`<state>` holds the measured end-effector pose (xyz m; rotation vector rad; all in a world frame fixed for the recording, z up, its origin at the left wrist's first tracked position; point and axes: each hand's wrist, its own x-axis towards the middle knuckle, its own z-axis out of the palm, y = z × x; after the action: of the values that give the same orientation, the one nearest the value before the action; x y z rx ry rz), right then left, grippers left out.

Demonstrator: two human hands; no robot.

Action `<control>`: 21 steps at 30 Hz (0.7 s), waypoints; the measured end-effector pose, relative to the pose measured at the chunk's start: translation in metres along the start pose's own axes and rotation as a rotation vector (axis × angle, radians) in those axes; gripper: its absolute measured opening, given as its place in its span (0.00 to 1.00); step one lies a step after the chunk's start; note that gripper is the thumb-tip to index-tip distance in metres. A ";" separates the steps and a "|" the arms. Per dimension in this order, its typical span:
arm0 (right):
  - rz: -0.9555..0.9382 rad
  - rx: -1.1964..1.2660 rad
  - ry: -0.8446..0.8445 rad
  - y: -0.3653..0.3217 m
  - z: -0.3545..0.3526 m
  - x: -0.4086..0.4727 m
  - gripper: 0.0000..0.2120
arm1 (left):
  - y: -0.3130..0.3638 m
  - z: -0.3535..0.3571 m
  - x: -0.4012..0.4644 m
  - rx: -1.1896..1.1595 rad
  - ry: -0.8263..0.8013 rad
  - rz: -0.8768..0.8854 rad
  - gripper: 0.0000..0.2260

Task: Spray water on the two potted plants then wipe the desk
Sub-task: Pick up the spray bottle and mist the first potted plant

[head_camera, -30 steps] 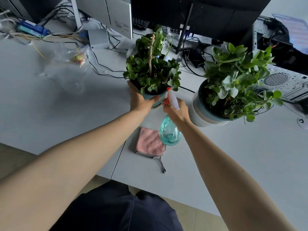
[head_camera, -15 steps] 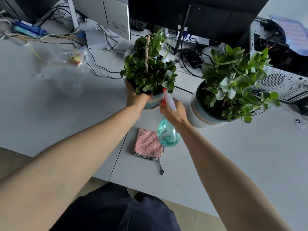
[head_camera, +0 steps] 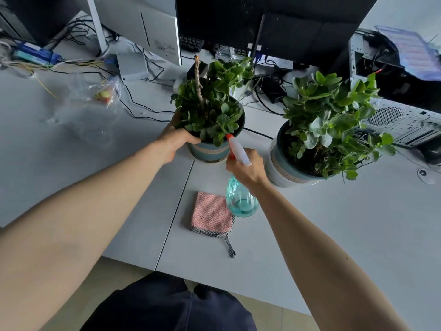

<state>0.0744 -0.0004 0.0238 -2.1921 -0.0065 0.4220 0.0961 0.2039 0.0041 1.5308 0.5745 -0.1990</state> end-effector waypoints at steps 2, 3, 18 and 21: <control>0.005 0.034 0.035 0.004 -0.004 -0.001 0.06 | 0.005 -0.008 0.005 0.034 -0.068 -0.021 0.26; 0.003 0.061 0.054 0.009 -0.005 0.000 0.09 | 0.008 -0.012 0.007 0.054 -0.098 -0.026 0.25; -0.097 0.216 0.117 0.016 -0.024 0.026 0.19 | -0.029 0.031 -0.036 -0.430 0.280 0.134 0.19; -0.112 0.214 0.070 0.018 -0.023 0.030 0.19 | -0.021 0.037 -0.036 -0.422 0.248 0.108 0.17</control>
<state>0.1067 -0.0242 0.0138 -1.9834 -0.0444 0.2698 0.0640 0.1586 0.0003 1.1757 0.6785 0.1894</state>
